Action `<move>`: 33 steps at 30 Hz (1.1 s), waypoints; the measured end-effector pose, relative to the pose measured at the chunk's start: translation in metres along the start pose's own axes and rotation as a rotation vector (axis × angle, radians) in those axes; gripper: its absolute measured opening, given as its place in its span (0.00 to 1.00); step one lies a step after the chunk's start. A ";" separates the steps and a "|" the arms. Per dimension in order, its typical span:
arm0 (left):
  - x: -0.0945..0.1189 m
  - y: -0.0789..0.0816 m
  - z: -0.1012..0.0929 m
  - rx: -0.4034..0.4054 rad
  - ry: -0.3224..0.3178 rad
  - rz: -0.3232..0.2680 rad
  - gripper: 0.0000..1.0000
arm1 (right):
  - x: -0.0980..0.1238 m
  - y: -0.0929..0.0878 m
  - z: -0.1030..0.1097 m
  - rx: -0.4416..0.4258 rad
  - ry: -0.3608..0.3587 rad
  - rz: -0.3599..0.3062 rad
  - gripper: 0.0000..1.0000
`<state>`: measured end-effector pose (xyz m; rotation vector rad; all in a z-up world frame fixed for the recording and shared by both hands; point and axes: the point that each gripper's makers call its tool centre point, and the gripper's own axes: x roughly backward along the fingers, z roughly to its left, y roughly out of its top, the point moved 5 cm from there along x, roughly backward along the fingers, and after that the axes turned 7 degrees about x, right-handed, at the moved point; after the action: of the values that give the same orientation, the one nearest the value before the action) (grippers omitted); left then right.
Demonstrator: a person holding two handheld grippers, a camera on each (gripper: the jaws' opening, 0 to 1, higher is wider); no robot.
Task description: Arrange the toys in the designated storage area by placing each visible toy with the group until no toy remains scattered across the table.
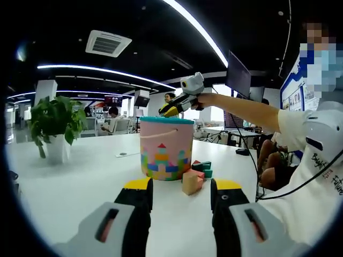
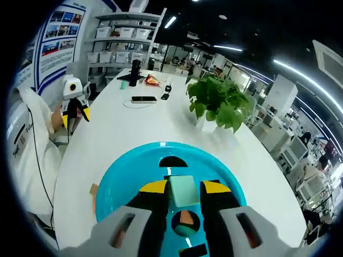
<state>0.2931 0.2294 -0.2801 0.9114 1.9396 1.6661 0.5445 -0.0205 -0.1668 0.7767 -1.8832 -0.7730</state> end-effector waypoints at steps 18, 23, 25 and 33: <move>-0.011 0.005 -0.010 0.014 -0.018 -0.020 0.47 | 0.087 0.004 0.048 -0.271 -0.197 -0.301 0.25; -0.022 0.005 -0.018 0.014 -0.041 -0.017 0.52 | 0.106 -0.004 0.068 -0.254 -0.188 -0.341 0.30; -0.027 0.004 -0.019 0.015 -0.038 -0.015 0.52 | 0.111 -0.005 0.074 -0.248 -0.204 -0.349 0.33; -0.032 0.000 -0.036 -0.009 -0.075 0.003 0.51 | 0.141 -0.017 0.125 -0.174 -0.292 -0.354 0.48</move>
<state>0.2903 0.1818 -0.2762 0.9592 1.8807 1.6180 0.3817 -0.1160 -0.1546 0.9387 -1.9215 -1.3142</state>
